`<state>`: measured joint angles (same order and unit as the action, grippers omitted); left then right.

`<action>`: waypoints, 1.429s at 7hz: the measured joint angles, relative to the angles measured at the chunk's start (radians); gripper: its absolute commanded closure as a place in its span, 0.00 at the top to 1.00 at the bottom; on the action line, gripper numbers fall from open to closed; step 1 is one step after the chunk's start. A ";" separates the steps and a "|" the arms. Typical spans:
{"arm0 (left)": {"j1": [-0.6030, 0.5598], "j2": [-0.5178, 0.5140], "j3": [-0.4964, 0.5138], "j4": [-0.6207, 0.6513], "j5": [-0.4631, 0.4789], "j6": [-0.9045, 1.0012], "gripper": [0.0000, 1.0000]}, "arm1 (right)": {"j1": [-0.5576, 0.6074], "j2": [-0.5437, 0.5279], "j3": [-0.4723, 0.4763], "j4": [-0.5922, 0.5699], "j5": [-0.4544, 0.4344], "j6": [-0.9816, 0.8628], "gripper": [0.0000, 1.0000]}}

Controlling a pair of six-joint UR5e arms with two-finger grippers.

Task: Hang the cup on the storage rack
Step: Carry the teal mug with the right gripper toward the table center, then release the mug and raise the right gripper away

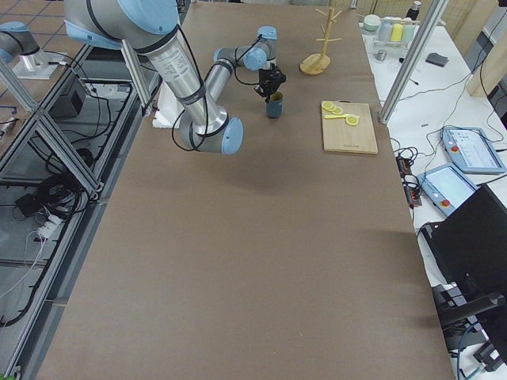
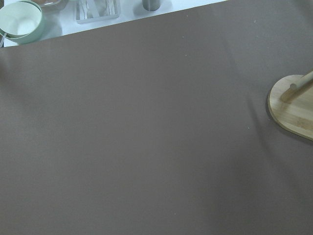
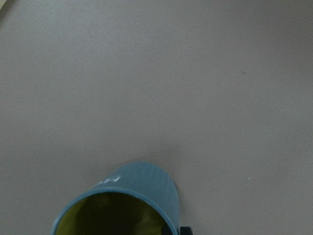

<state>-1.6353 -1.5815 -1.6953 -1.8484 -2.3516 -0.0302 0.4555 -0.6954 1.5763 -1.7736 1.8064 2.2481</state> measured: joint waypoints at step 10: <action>0.253 0.032 -0.029 -0.556 -0.004 -0.400 0.99 | 0.418 -0.345 0.236 0.001 0.193 -0.999 1.00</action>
<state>-1.3822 -1.5497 -1.7239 -2.4046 -2.3559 -0.4306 0.8735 -1.0401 1.8126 -1.7721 1.9994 1.2490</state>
